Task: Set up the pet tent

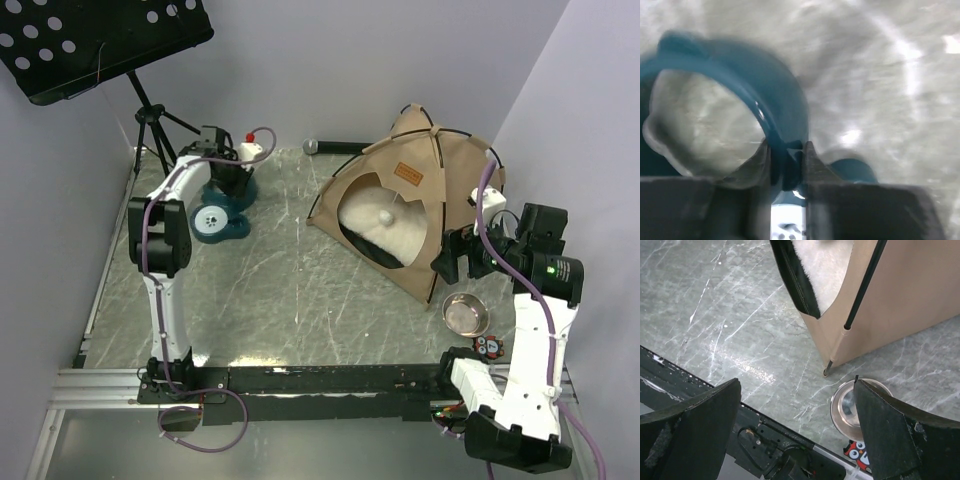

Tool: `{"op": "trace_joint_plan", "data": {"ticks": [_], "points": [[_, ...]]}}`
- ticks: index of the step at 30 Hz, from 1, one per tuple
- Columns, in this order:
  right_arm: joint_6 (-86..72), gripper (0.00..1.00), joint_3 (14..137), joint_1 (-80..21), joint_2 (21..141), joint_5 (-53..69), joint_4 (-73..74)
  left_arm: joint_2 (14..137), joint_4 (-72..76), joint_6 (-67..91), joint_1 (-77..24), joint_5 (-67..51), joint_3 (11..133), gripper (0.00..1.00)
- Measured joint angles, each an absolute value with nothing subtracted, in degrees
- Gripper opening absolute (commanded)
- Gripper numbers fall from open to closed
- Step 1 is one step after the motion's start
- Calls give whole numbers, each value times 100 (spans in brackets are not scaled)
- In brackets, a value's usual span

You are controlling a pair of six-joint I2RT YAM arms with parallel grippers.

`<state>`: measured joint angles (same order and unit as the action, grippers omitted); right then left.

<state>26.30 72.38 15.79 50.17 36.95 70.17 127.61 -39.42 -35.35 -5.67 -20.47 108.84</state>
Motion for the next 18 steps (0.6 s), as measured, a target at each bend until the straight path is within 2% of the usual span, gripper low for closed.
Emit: {"op": "trace_joint_plan", "data": {"ticks": [6, 10, 13, 14, 15, 17, 18], "points": [[2550, 100, 7384, 1579, 5175, 3771, 7006, 11998, -3599, -1850, -1271, -1841, 9778, 1], [2482, 100, 7520, 1579, 5288, 3870, 6980, 11771, -3479, 43, -1529, -1109, 9504, 1], [2429, 100, 7544, 1579, 5312, 3940, 6954, 11100, -2958, 1234, -1420, -377, 8374, 3], [2405, 100, 7544, 1579, 5315, 3975, 6952, 10792, -2823, 1575, -1317, -266, 7926, 13], [2383, 100, 7544, 1579, 5321, 4005, 6949, 10427, -2735, 1927, -1157, -217, 7463, 33], [2353, 100, 7544, 1579, 5334, 4045, 6947, 9937, -2768, 2418, -779, -191, 6893, 96], [2344, 100, 7544, 1579, 5341, 4060, 6945, 9845, -2775, 2508, -635, -250, 6779, 100]]}}
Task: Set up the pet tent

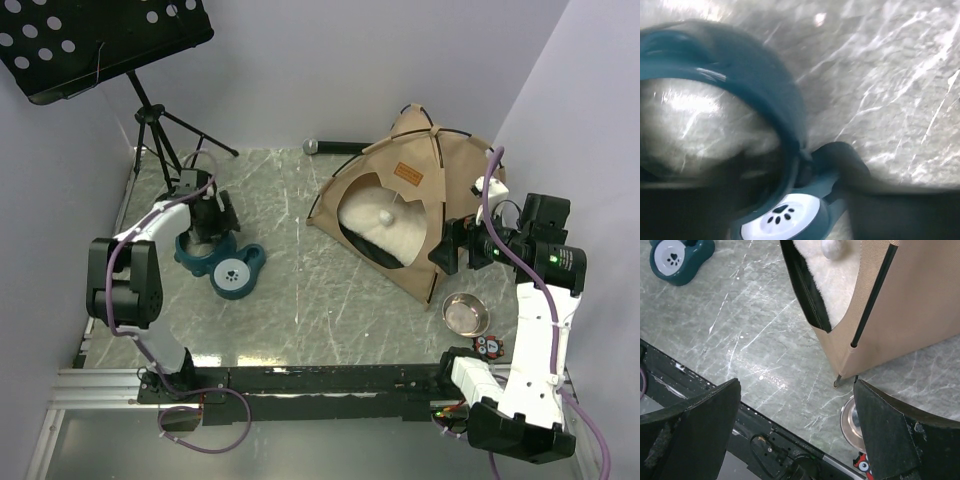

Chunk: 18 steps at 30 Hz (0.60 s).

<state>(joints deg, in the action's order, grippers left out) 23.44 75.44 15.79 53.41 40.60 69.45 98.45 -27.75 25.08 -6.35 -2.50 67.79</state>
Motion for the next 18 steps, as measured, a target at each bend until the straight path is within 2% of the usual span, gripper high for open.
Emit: {"op": "trace_joint_plan", "data": {"ticks": [4, 7, 13, 18], "points": [[2316, 100, 7544, 1579, 5365, 4145, 6906, 9736, -2727, 2630, -449, -805, 6604, 100], [2305, 100, 7544, 1579, 5369, 4187, 6888, 9553, -2858, 1728, -532, -1463, 6781, 100], [2379, 100, 7544, 1557, 5369, 4340, 6866, 8777, -3791, -1903, -436, -2327, 7314, 100], [2727, 100, 7544, 1422, 5321, 4357, 7043, 8567, -4825, -4794, -204, -2379, 7074, 100]]}}
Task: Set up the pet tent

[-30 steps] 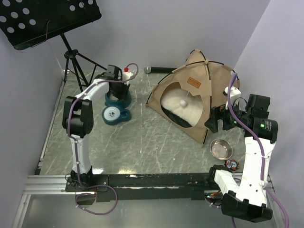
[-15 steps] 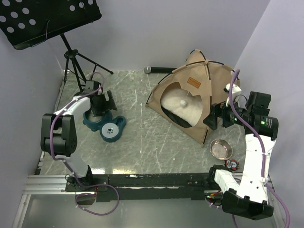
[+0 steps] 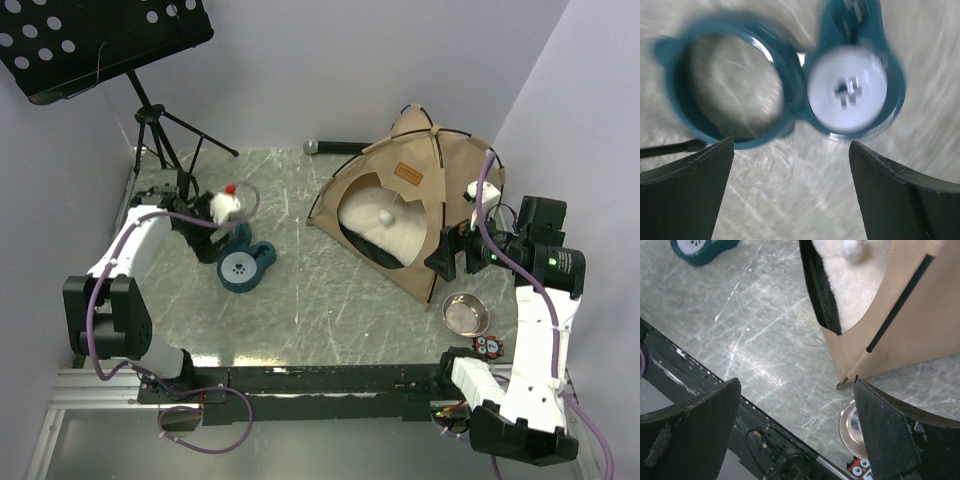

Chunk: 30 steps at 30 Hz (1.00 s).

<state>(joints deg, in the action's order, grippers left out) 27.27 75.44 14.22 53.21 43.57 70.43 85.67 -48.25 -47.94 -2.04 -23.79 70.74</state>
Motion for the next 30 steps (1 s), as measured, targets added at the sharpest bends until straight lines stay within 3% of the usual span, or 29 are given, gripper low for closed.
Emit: {"op": "trace_joint_plan", "data": {"ticks": [3, 8, 11, 12, 16, 18, 20, 23, 27, 30], "points": [[3013, 100, 7500, 1352, 5122, 4307, 7236, 8582, -5004, -6010, -141, -2270, 6565, 99], [3544, 100, 7456, 1291, 4775, 4209, 7575, 9017, -4866, -7352, -132, -2119, 6410, 88], [3780, 100, 7406, 1273, 4552, 3942, 7649, 9579, -4668, -7725, -132, -2040, 6525, 68], [3844, 100, 7360, 1271, 4497, 3820, 7664, 9717, -4635, -7734, -132, -2029, 6552, 53], [4005, 100, 6973, 1273, 4355, 3197, 7679, 9974, -4565, -7422, -161, -2073, 6580, 17], [4036, 100, 6718, 1271, 4324, 2897, 7686, 9963, -4593, -6895, -235, -2156, 6600, 5], [4036, 100, 6486, 1273, 4335, 2633, 7730, 9900, -4668, -6259, -294, -2349, 6617, 1], [4007, 100, 6340, 1271, 4449, 2346, 7776, 9843, -4626, -5321, -410, -2589, 6617, 2], [3898, 100, 6346, 1271, 4724, 2141, 7762, 9843, -4368, -4069, -528, -2714, 6617, 46], [3872, 100, 6316, 1273, 4781, 2032, 7743, 9843, -4224, -3363, -550, -2716, 6659, 66]]}}
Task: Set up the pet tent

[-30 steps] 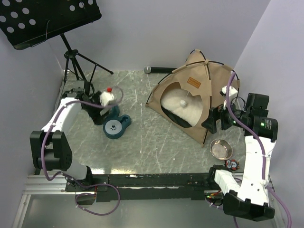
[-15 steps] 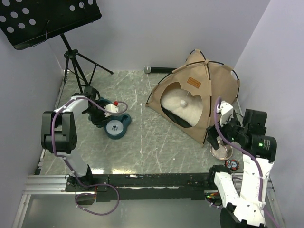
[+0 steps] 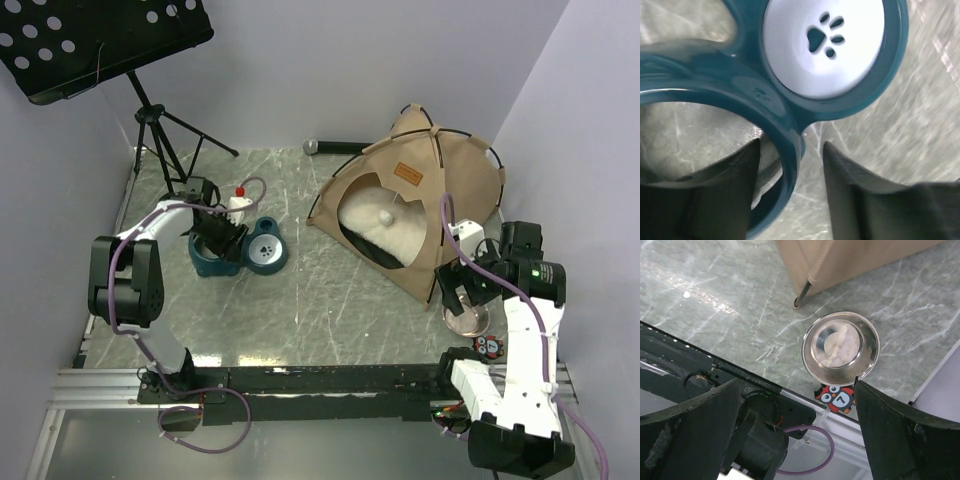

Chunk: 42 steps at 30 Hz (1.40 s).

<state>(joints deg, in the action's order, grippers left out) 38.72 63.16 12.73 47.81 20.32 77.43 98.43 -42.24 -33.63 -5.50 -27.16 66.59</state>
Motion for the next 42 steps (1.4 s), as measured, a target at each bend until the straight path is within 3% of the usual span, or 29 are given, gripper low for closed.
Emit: {"op": "trace_joint_plan", "data": {"ticks": [2, 7, 15, 26, 30, 33, 34, 37, 42], "points": [[3905, 100, 6160, 1273, 4777, 2021, 7682, 9843, -4246, -3035, -550, -2722, 6779, 78], [4298, 99, 5754, 1273, 4515, 2268, 7717, 9666, -4222, -2438, -545, -2864, 7137, 89], [4886, 94, 5000, 1245, 4630, 2340, 7636, 9083, -4115, -1833, -545, -3041, 7780, 94], [5162, 83, 3306, 541, 5011, 1691, 5898, 8497, -3929, -1525, -545, -3052, 7865, 96], [5199, 72, 3122, 272, 5636, 1507, 5304, 8493, -3929, -1535, -545, -3015, 7865, 96], [5221, 53, 3028, 239, 6038, 1337, 4915, 8493, -3940, -1575, -545, -2982, 7867, 96], [5234, 43, 3020, 239, 6095, 1282, 4825, 8493, -3948, -1579, -545, -2967, 7867, 96], [5266, 2, 3022, 239, 6169, 1048, 4377, 8488, -3972, -1579, -545, -2965, 7867, 96], [5188, 0, 3192, 224, 5623, 993, 4672, 8416, -4021, -1555, -545, -3013, 7885, 98]]}}
